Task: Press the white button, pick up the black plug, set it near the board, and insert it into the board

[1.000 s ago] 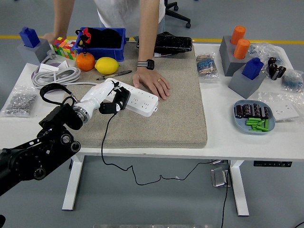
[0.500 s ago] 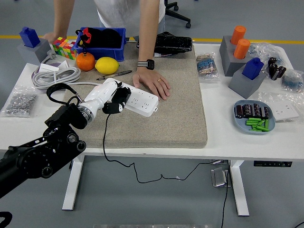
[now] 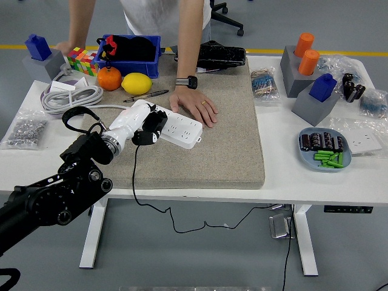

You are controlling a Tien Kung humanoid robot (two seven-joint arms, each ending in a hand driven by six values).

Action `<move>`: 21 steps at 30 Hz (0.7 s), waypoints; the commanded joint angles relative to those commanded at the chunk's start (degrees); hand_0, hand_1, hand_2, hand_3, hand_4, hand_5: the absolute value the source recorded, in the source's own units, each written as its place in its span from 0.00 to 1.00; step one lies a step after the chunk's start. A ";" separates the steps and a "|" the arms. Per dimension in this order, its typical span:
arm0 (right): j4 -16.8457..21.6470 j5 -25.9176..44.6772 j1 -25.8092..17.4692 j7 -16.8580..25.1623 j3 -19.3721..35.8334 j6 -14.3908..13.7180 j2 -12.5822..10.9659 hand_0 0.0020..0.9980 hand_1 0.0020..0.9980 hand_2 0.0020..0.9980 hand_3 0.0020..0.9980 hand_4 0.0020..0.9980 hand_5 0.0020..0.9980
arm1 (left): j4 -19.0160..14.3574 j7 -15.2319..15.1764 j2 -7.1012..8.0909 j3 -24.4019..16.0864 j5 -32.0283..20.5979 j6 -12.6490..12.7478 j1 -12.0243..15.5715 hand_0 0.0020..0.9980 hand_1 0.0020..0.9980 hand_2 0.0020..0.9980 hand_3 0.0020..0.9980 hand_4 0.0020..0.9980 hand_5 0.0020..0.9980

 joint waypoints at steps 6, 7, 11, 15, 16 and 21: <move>0.04 0.06 0.05 0.00 0.01 0.02 0.05 0.67 0.60 0.57 0.58 0.63 0.33 | 1.31 -0.30 -0.98 -0.03 -0.09 0.16 -0.77 0.83 0.81 0.73 0.68 0.53 0.00; 0.03 0.05 0.06 0.01 0.04 0.01 0.05 0.67 0.60 0.57 0.58 0.63 0.33 | 1.50 -0.35 -1.15 -0.02 -0.13 0.18 -0.86 0.83 0.81 0.73 0.68 0.53 0.00; 0.00 0.04 0.05 0.01 0.02 0.00 0.04 0.67 0.60 0.57 0.58 0.63 0.33 | 2.05 -0.55 -1.77 0.00 -0.30 0.27 -1.14 0.83 0.81 0.73 0.68 0.54 0.00; -0.02 0.05 0.02 0.00 -0.02 0.00 0.08 0.67 0.60 0.57 0.58 0.63 0.33 | 2.50 -0.50 -2.12 0.05 -0.40 0.21 -1.28 0.83 0.81 0.73 0.68 0.54 0.00; -0.02 0.04 0.01 0.00 -0.01 0.00 0.09 0.67 0.60 0.56 0.58 0.63 0.33 | 2.55 -0.51 -2.16 0.06 -0.49 0.21 -1.28 0.83 0.81 0.73 0.68 0.54 0.00; -0.02 0.04 0.03 -0.01 -0.08 -0.01 0.11 0.67 0.60 0.56 0.58 0.63 0.33 | 3.06 -0.64 -2.34 0.04 -0.77 0.28 -1.33 0.83 0.81 0.73 0.68 0.54 0.00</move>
